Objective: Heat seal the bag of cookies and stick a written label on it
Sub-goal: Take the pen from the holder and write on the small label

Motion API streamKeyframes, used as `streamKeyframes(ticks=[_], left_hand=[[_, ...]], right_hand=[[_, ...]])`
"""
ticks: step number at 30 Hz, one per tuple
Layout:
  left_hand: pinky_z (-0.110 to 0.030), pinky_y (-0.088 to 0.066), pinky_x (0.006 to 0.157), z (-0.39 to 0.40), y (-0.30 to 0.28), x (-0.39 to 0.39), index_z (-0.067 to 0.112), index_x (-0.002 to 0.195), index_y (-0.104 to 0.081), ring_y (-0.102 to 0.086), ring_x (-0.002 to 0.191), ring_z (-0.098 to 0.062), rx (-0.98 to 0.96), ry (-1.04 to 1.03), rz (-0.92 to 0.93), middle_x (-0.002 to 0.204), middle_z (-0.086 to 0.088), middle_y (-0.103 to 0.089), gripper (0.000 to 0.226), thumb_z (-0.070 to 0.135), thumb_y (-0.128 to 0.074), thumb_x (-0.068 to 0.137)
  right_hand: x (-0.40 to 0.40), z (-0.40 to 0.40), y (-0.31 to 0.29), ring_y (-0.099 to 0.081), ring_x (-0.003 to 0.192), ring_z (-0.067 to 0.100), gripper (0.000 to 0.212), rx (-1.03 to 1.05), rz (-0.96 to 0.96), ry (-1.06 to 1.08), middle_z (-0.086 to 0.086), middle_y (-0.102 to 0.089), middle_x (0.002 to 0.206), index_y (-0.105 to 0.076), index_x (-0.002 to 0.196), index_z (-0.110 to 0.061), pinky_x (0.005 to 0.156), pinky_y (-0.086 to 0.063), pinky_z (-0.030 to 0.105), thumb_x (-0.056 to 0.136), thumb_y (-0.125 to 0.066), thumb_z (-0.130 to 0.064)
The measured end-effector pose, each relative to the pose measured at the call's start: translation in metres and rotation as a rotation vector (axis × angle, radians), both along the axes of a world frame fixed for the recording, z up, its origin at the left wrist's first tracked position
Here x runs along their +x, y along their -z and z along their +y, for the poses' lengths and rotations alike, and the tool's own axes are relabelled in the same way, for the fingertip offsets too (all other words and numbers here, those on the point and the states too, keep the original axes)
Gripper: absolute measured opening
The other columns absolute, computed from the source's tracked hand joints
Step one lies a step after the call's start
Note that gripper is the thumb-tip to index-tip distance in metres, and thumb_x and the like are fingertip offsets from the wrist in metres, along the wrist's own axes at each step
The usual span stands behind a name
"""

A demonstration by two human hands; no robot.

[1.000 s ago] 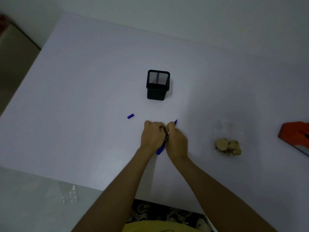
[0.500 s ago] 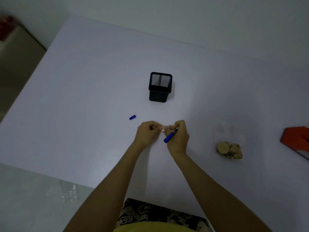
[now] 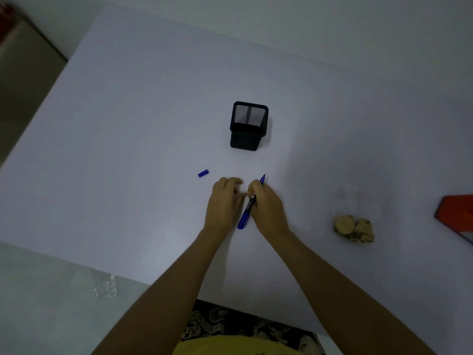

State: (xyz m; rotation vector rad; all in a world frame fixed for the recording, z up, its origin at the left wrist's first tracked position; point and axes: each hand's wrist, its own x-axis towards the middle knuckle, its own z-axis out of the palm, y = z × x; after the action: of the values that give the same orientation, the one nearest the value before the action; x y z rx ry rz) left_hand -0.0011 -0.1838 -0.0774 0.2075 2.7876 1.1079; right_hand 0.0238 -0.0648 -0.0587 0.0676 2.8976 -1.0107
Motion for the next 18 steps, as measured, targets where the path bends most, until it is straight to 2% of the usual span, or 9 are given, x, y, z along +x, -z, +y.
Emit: streamKeyframes(ticks=[3, 6, 8, 10, 13, 14, 16, 17, 18], left_hand=[[-0.029, -0.050, 0.082, -0.012, 0.009, 0.011, 0.003, 0.105, -0.067, -0.064, 0.095, -0.028, -0.164, 0.185, 0.178, 0.103, -0.014, -0.068, 0.029, 0.011, -0.074, 0.078], [-0.038, -0.051, 0.087, -0.023, 0.018, 0.020, 0.007, 0.113, -0.064, -0.062, 0.106, -0.028, -0.284, 0.376, 0.256, 0.113, -0.010, -0.067, 0.044, 0.021, -0.077, 0.073], [-0.037, -0.045, 0.092, -0.027, 0.022, 0.023, 0.010, 0.118, -0.060, -0.056, 0.112, -0.025, -0.292, 0.392, 0.326, 0.118, -0.009, -0.066, 0.045, 0.024, -0.069, 0.077], [-0.035, -0.038, 0.092, -0.028, 0.024, 0.025, 0.012, 0.117, -0.054, -0.050, 0.110, -0.023, -0.223, 0.362, 0.388, 0.113, -0.010, -0.067, 0.039, 0.022, -0.065, 0.081], [-0.036, -0.037, 0.092, -0.027, 0.029, 0.028, 0.012, 0.120, -0.056, -0.053, 0.111, -0.024, -0.254, 0.355, 0.414, 0.116, -0.008, -0.066, 0.035, 0.020, -0.057, 0.086], [-0.036, -0.037, 0.093, -0.027, 0.030, 0.028, 0.011, 0.122, -0.058, -0.055, 0.112, -0.025, -0.284, 0.358, 0.404, 0.120, -0.007, -0.065, 0.037, 0.019, -0.056, 0.086], [-0.036, -0.036, 0.095, -0.028, 0.032, 0.029, 0.011, 0.125, -0.059, -0.057, 0.113, -0.025, -0.301, 0.352, 0.382, 0.124, -0.006, -0.064, 0.038, 0.020, -0.054, 0.088], [-0.036, -0.036, 0.095, -0.028, 0.032, 0.029, 0.012, 0.125, -0.059, -0.057, 0.114, -0.024, -0.292, 0.347, 0.376, 0.125, -0.005, -0.063, 0.038, 0.020, -0.054, 0.088], [-0.035, -0.036, 0.095, -0.028, 0.033, 0.028, 0.012, 0.124, -0.060, -0.057, 0.114, -0.024, -0.279, 0.339, 0.375, 0.125, -0.005, -0.064, 0.038, 0.019, -0.055, 0.088]], right_hand=[[-0.002, 0.003, 0.004, -0.043, 0.059, 0.015, 0.023, 0.006, 0.003, -0.022, 0.005, -0.049, 0.068, -0.043, 0.077, -0.011, 0.051, -0.041, 0.033, 0.083, -0.051, 0.009], [-0.002, 0.002, 0.009, -0.047, 0.061, 0.018, 0.022, 0.006, 0.013, 0.013, 0.004, -0.050, 0.069, -0.043, 0.078, -0.013, 0.052, -0.045, 0.035, 0.086, -0.055, 0.004], [-0.005, -0.001, 0.011, -0.045, 0.060, 0.017, 0.026, -0.029, 0.014, 0.040, 0.002, -0.048, 0.067, -0.039, 0.076, -0.017, 0.051, -0.041, 0.031, 0.088, -0.056, -0.003], [-0.007, -0.005, 0.009, -0.046, 0.058, 0.017, 0.027, -0.049, 0.047, 0.049, 0.002, -0.049, 0.064, -0.037, 0.074, -0.019, 0.050, -0.041, 0.029, 0.093, -0.057, -0.019], [-0.012, -0.009, 0.007, -0.050, 0.056, 0.016, 0.031, -0.156, 0.170, 0.110, 0.009, -0.052, 0.061, -0.046, 0.077, -0.014, 0.054, -0.046, 0.027, 0.096, -0.047, -0.038], [-0.014, -0.012, 0.006, -0.053, 0.059, 0.014, 0.028, -0.220, 0.184, 0.158, 0.011, -0.055, 0.064, -0.051, 0.086, -0.013, 0.058, -0.048, 0.023, 0.097, -0.043, -0.038], [-0.020, -0.011, 0.010, -0.057, 0.069, 0.006, 0.017, -0.313, 0.157, 0.217, 0.005, -0.060, 0.074, -0.052, 0.110, -0.019, 0.067, -0.050, 0.018, 0.099, -0.042, -0.029], [-0.024, -0.010, 0.012, -0.057, 0.071, 0.002, 0.017, -0.336, 0.138, 0.230, 0.000, -0.061, 0.078, -0.053, 0.112, -0.019, 0.069, -0.050, 0.019, 0.098, -0.045, -0.024], [-0.026, -0.009, 0.014, -0.057, 0.069, 0.000, 0.013, -0.366, 0.115, 0.236, -0.003, -0.061, 0.077, -0.058, 0.105, -0.015, 0.067, -0.049, 0.019, 0.096, -0.050, -0.021]])
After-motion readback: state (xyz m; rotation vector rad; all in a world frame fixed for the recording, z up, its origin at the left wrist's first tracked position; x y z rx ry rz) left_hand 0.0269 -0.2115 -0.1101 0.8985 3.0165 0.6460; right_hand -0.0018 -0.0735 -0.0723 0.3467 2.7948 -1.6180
